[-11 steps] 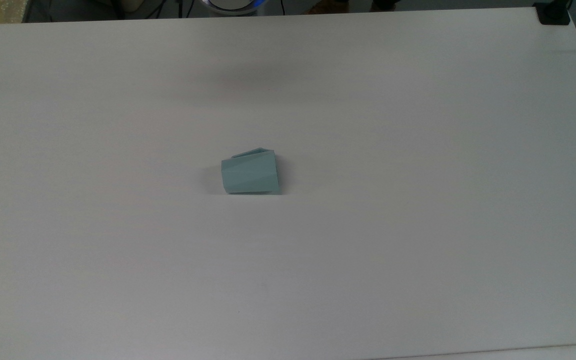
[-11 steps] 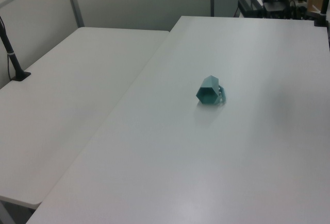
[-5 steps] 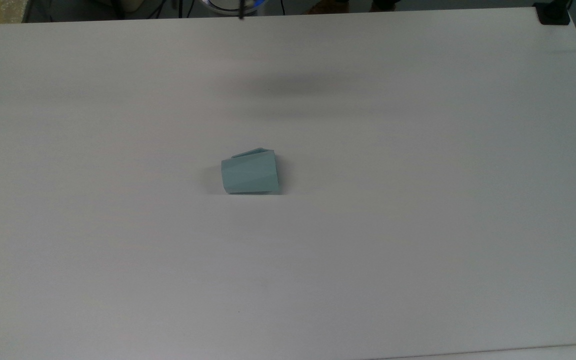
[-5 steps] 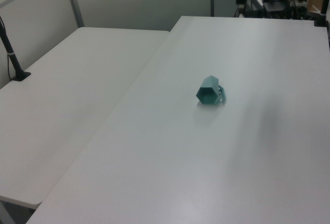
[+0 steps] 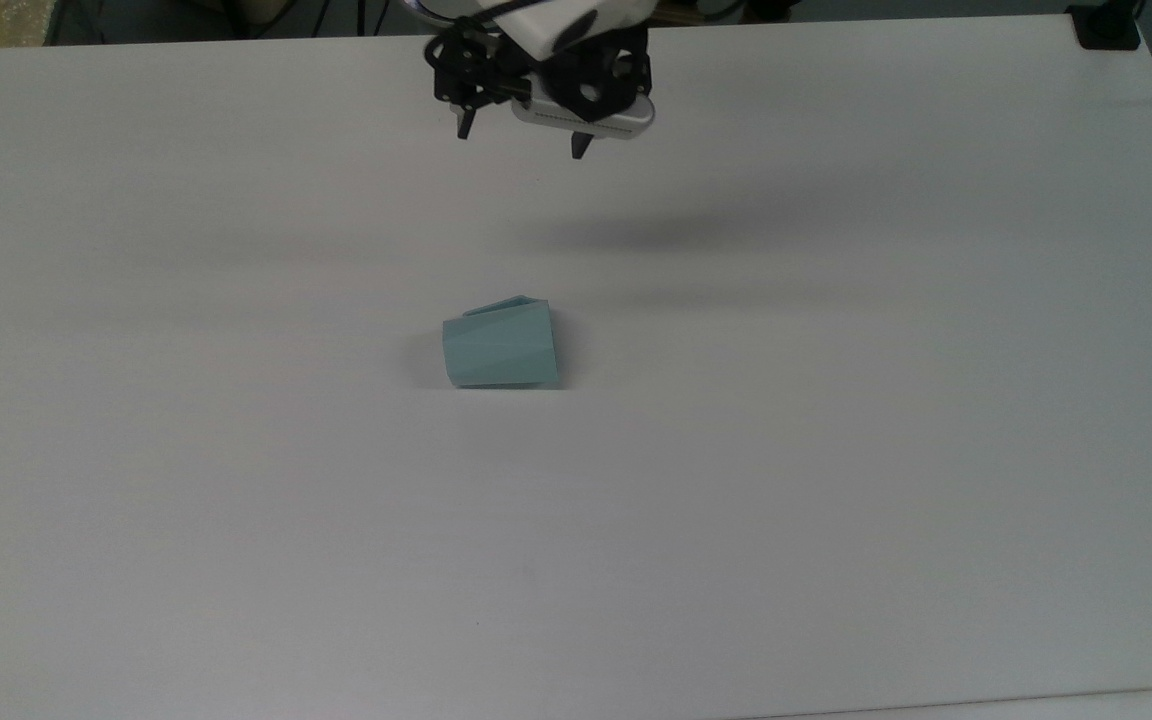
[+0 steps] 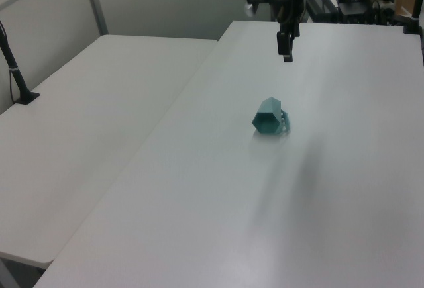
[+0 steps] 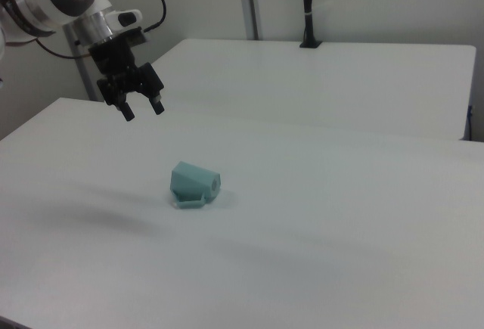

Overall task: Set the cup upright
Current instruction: 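Move the gripper down to the teal mug lying on its side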

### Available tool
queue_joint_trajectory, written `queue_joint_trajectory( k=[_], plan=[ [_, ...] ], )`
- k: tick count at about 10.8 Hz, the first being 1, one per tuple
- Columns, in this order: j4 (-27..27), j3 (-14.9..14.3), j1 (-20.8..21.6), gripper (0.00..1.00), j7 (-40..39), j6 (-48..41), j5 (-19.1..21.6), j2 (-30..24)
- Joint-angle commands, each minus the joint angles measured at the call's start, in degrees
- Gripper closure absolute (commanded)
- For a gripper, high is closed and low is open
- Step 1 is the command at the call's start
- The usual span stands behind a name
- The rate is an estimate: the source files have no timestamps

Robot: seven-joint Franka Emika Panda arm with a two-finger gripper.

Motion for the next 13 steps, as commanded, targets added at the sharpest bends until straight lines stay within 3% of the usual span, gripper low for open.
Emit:
queue_joint_trajectory(
  k=[1,3,8,10,13],
  plan=[
    [1.9,-1.11,5.68,0.0,4.69,1.89,-6.83,4.62],
    [2.07,-1.02,7.97,0.0,8.56,3.74,-12.73,7.79],
    [2.07,-1.02,12.19,0.0,12.0,5.85,-22.05,13.24],
    [2.07,-1.02,13.25,0.0,13.93,6.12,-24.26,15.62],
    [2.25,-1.2,13.69,0.0,14.29,6.38,-24.35,18.26]
  ],
)
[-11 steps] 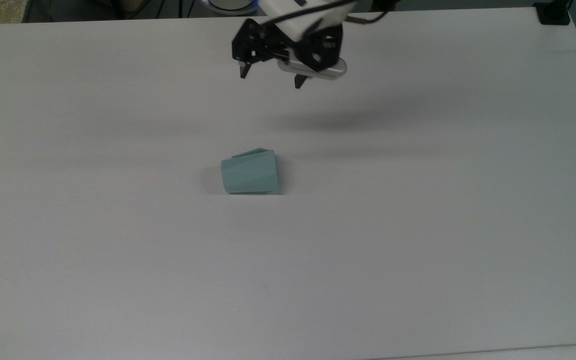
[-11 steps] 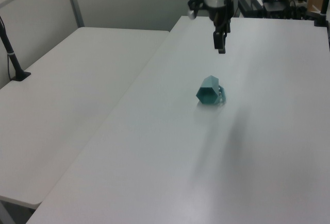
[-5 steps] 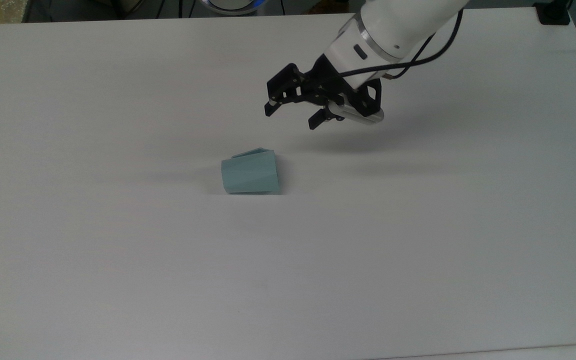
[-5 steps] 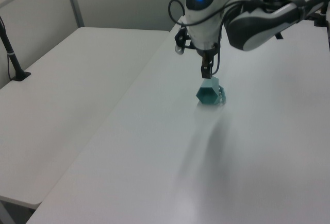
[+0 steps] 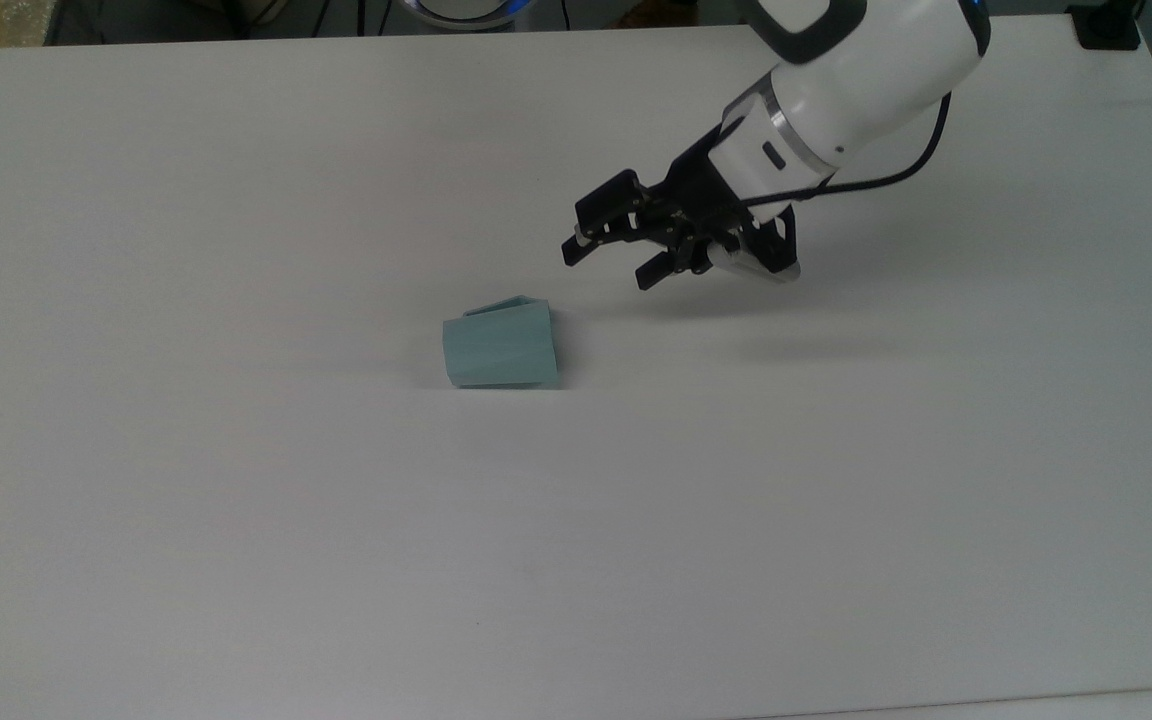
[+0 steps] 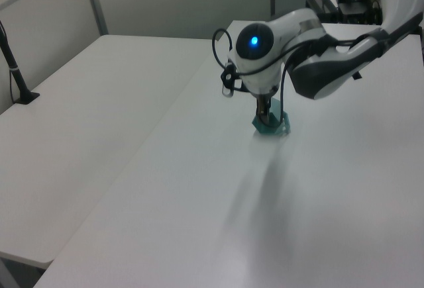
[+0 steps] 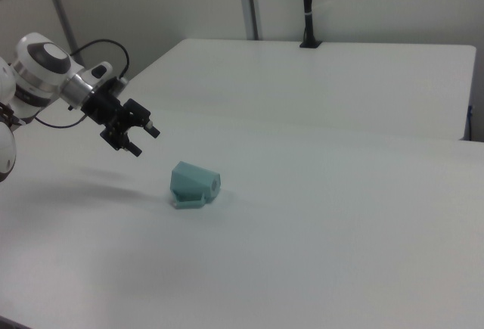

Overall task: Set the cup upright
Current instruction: 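Move the gripper down to the teal mug lying on its side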

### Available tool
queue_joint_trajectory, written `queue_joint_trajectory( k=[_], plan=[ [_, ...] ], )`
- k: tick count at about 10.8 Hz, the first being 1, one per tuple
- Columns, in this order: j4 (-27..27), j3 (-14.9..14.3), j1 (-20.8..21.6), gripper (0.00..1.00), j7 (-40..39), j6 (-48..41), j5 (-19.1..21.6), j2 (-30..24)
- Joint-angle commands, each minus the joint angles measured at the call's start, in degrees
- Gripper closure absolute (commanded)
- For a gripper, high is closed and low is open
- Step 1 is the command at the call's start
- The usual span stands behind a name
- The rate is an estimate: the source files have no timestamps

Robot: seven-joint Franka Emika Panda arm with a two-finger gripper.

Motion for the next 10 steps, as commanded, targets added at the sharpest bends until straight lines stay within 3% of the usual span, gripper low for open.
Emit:
queue_joint_trajectory(
  k=[1,5,10],
  plan=[
    [1.56,-1.07,0.87,0.0,0.91,2.25,-1.48,3.41],
    [1.47,-2.21,0.78,0.0,1.7,3.31,-4.65,7.72],
    [0.86,-6.6,0.78,0.0,1.79,4.37,-7.2,9.04]
  ],
)
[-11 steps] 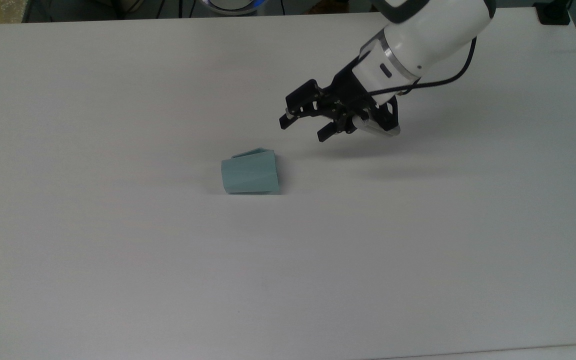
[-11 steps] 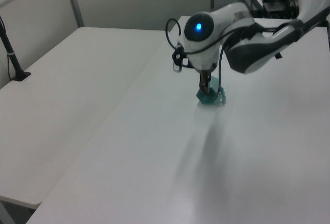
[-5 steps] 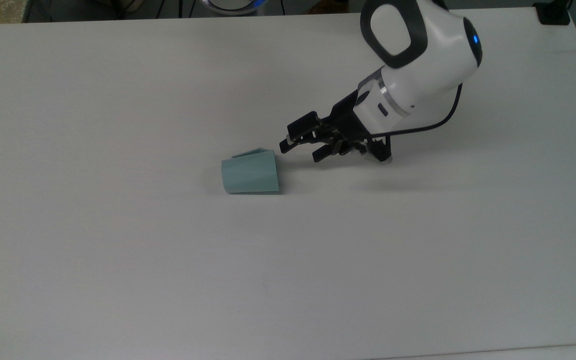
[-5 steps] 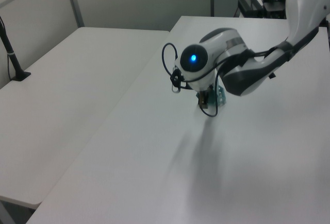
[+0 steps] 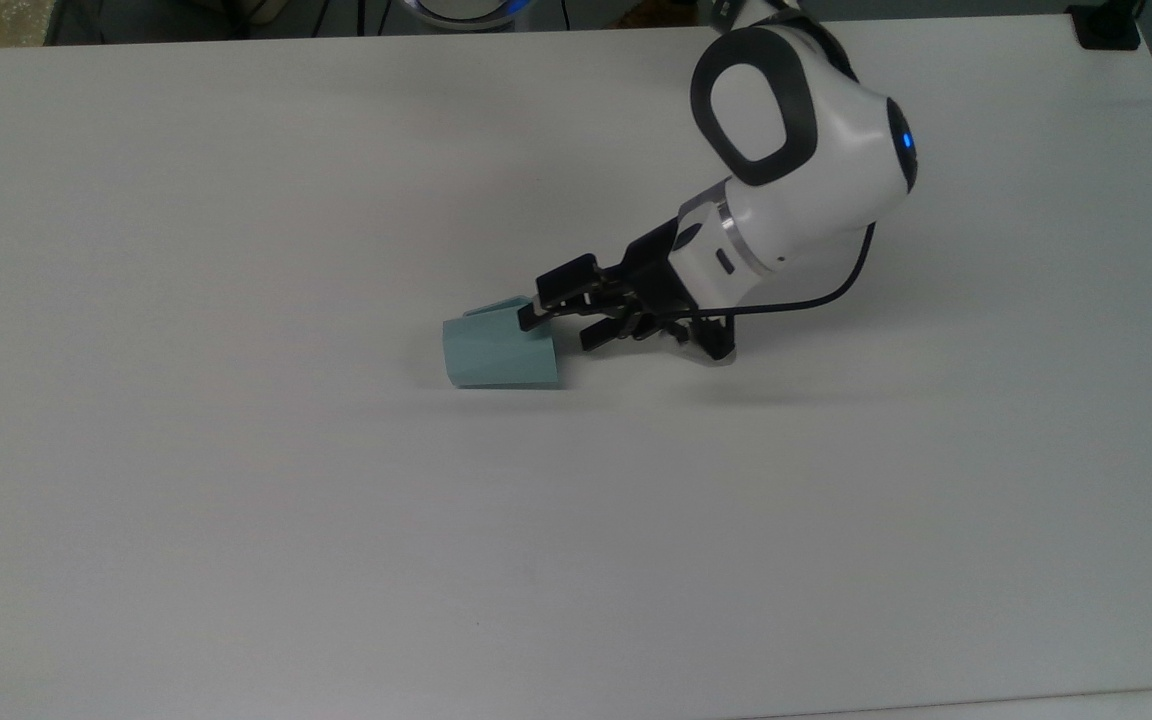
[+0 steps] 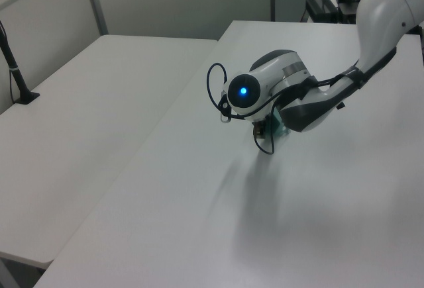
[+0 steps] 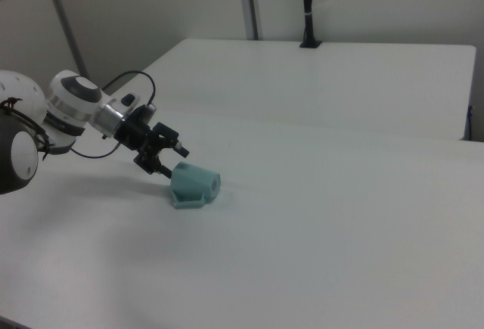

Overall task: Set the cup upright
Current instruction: 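Move the gripper down to the teal mug lying on its side, then close the gripper on the mug's rim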

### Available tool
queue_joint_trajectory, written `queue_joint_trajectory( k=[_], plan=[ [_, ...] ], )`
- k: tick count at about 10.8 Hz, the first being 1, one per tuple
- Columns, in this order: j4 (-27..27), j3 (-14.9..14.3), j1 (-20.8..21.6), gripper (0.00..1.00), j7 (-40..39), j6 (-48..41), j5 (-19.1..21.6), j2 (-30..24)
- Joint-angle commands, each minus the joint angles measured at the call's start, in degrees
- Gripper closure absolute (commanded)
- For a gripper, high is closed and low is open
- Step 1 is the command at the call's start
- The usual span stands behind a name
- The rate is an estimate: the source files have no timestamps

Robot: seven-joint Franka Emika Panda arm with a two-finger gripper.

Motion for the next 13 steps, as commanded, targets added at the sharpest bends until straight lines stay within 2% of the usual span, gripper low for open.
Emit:
queue_joint_trajectory(
  k=[1,3,6,8,10,13],
  plan=[
    [0.6,-2.39,0.75,0.0,0.57,1.21,-1.28,0.79],
    [0.6,-2.39,0.75,0.09,0.66,1.29,-1.37,1.23],
    [0.6,-2.39,0.75,0.45,1.62,1.56,-1.46,1.32],
    [-0.1,-2.39,1.01,0.61,1.63,2.09,-2.07,1.32],
    [-0.36,-2.39,1.27,0.63,1.71,1.65,-3.21,1.23],
    [-0.63,-2.48,2.06,0.96,3.9,0.94,-3.3,0.96]
  ],
)
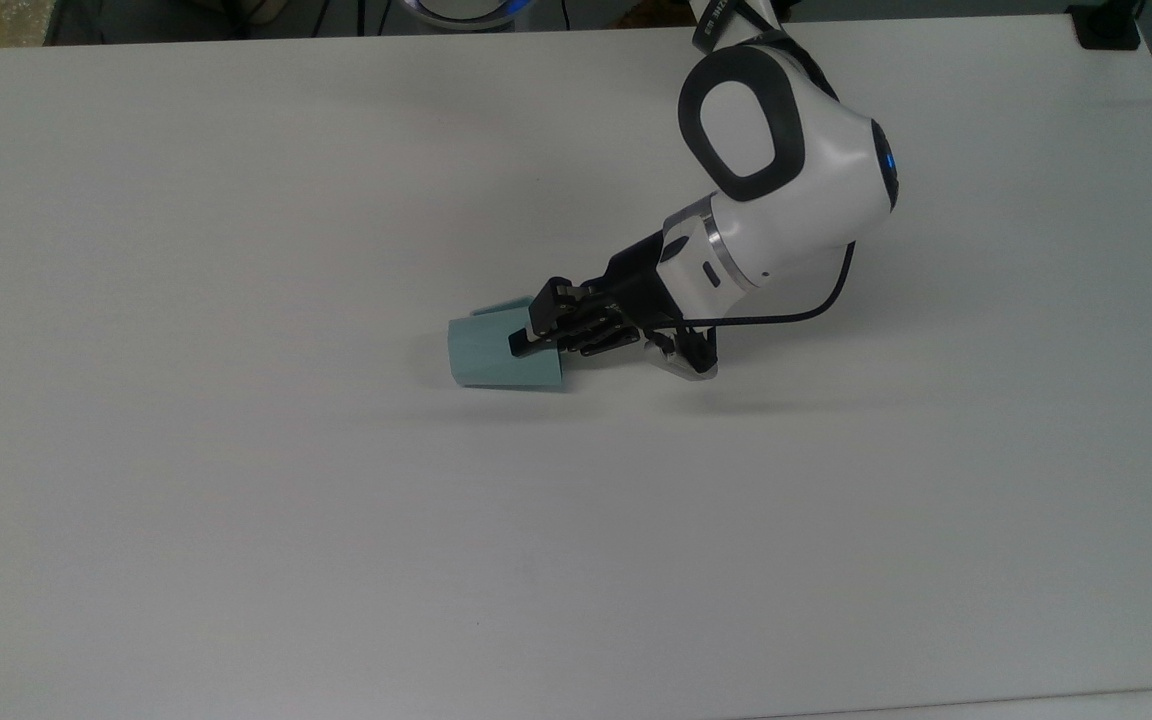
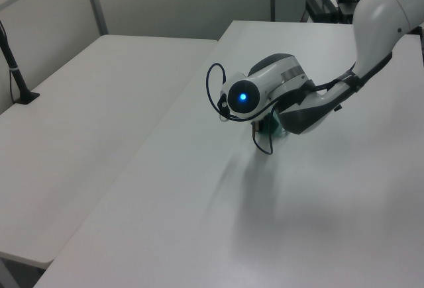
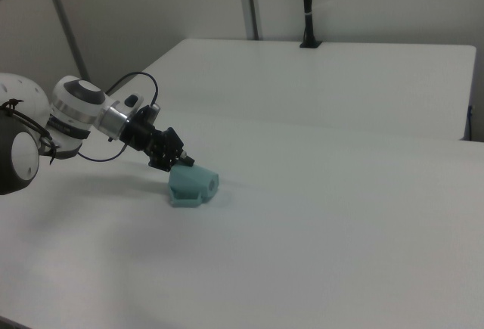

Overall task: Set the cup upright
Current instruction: 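Close the gripper on the mug's rim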

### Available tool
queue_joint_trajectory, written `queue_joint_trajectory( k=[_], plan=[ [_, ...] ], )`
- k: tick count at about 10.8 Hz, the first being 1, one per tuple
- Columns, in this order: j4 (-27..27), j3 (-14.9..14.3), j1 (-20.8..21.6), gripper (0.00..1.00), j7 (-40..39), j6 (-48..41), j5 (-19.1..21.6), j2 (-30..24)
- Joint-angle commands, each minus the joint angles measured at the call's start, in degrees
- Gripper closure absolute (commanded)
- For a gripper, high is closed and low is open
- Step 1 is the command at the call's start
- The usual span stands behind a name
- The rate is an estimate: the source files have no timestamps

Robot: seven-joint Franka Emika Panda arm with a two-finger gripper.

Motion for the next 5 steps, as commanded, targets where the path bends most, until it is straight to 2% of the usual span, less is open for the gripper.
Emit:
queue_joint_trajectory(
  k=[1,5],
  plan=[
    [-1.07,-0.64,1.19,1.0,3.11,0.26,0.36,-0.08],
    [-1.25,-0.38,1.1,1.0,2.77,0.09,0.62,-0.25]
  ],
)
